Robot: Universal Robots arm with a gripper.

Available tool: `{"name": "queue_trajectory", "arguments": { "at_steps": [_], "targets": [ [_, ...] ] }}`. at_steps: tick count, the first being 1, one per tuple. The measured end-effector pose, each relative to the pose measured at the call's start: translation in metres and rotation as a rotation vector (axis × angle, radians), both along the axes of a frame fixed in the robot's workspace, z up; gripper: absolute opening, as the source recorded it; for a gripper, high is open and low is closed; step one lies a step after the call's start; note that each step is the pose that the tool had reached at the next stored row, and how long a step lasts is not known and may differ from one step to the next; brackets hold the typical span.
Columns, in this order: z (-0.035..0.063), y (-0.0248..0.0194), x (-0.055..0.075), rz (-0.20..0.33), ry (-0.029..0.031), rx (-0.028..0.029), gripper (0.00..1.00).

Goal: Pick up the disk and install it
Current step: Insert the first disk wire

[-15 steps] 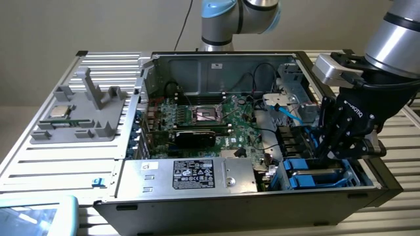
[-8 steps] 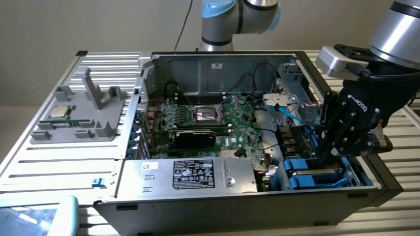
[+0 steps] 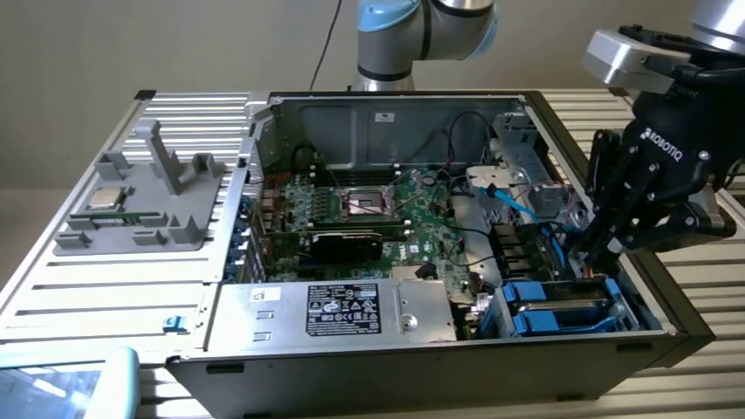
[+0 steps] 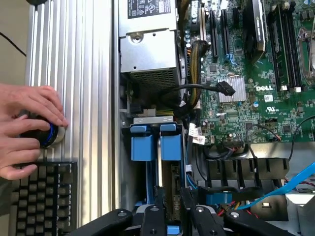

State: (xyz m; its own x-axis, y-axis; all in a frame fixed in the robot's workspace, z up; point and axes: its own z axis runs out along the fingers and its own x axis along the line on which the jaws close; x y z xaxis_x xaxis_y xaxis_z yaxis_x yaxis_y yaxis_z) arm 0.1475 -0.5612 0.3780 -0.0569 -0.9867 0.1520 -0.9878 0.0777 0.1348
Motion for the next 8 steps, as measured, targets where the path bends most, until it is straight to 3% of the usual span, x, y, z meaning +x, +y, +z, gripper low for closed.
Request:
{"name": "queue_trajectory", "arguments": {
  "at_steps": [4, 6, 8],
  "targets": [
    [0.0154, 0.0022, 0.000, 0.000, 0.0000, -0.0125, 0.25],
    [0.0192, 0.0059, 0.000, 0.000, -0.0001, -0.0251, 0.25],
    [0.0210, 0.0103, 0.000, 0.000, -0.0002, -0.0414, 0.25]
  ]
}}
